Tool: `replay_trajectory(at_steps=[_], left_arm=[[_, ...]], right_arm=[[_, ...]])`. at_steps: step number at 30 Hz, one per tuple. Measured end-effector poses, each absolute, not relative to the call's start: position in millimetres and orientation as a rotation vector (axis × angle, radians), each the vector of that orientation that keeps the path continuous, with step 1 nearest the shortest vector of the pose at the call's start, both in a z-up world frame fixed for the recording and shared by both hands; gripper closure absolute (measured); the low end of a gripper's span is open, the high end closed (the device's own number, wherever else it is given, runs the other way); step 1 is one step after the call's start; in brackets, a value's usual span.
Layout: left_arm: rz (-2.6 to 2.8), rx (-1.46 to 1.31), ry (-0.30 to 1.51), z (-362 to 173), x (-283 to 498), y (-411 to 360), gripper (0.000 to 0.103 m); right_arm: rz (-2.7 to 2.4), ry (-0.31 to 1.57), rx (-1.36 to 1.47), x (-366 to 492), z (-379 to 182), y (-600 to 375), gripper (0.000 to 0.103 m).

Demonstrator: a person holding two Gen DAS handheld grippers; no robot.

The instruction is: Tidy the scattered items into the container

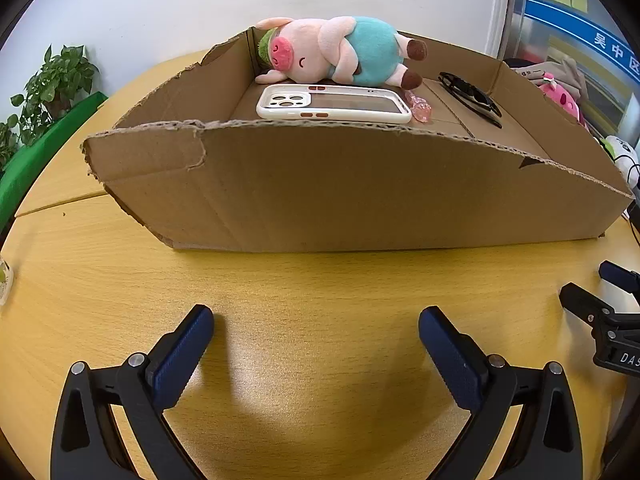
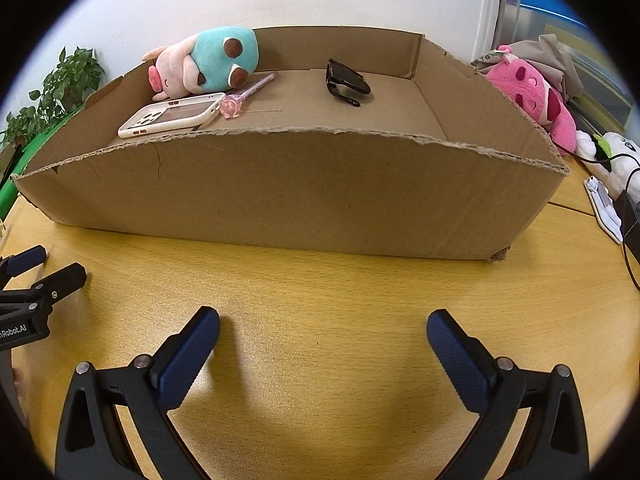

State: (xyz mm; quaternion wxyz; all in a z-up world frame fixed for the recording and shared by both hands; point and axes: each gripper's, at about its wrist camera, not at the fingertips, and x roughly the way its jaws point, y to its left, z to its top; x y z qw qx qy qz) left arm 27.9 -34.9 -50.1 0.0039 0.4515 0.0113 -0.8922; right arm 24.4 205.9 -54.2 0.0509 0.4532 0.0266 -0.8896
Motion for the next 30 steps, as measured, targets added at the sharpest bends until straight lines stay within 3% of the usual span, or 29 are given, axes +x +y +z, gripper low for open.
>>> replay_trajectory(at_steps=[30], left_arm=[[-2.835,1.434,-0.001,-50.0,26.4,-24.8,0.0]], right_arm=[[-2.707,0.081,1.383,24.7,-56.2,201.2,0.0]])
